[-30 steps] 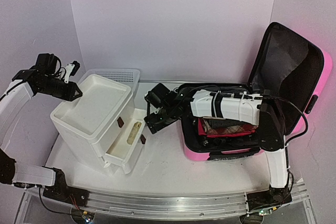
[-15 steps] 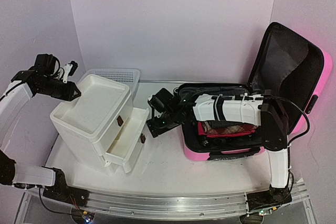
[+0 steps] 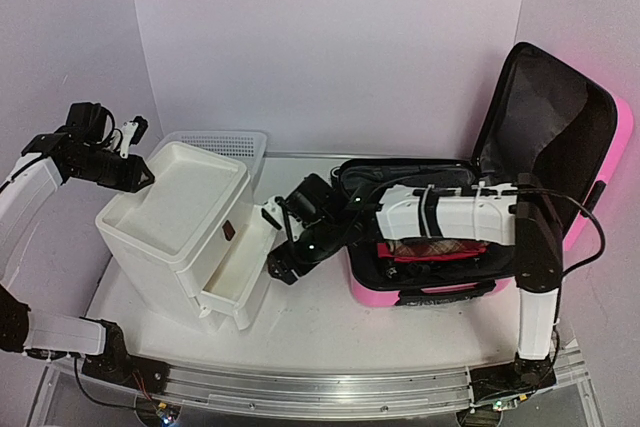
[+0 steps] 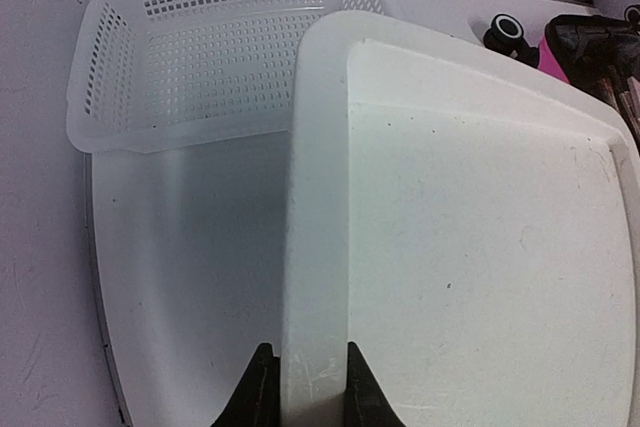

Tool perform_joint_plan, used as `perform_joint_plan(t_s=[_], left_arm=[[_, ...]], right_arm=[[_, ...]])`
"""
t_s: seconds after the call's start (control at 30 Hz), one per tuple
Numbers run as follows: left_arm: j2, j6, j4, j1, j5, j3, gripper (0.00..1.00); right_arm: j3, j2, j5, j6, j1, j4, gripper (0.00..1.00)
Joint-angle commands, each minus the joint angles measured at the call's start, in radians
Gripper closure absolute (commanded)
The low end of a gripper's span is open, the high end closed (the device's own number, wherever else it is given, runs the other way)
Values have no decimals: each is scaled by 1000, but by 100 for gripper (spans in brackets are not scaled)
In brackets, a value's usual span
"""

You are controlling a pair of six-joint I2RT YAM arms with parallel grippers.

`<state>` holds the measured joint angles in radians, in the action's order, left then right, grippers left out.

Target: Open, take out, and arrange the luggage

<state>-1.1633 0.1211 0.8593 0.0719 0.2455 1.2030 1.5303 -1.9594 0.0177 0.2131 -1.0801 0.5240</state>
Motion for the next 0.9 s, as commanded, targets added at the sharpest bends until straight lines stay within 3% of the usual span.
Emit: perform_joint_plan(t_s=[0.0, 0.37, 0.63, 0.73, 0.8, 0.87], left_arm=[[-58, -161, 106, 22, 205, -83, 100], [-41, -176, 105, 23, 247, -103, 100], [-31, -177, 100, 23, 237, -128, 100], [-34, -177, 99, 23, 234, -122, 100], [-30, -174, 99, 23, 230, -116, 100], [-31, -170, 99, 22, 232, -111, 100]], right_arm=[[164, -133, 152, -16, -17, -211, 13], [250, -279, 56, 37, -27, -508, 13], [74, -249, 44, 153, -33, -942, 8], [70, -210, -10, 129, -43, -838, 8], [-24, -142, -55, 74, -44, -801, 6], [-114, -82, 17, -60, -39, -820, 2]])
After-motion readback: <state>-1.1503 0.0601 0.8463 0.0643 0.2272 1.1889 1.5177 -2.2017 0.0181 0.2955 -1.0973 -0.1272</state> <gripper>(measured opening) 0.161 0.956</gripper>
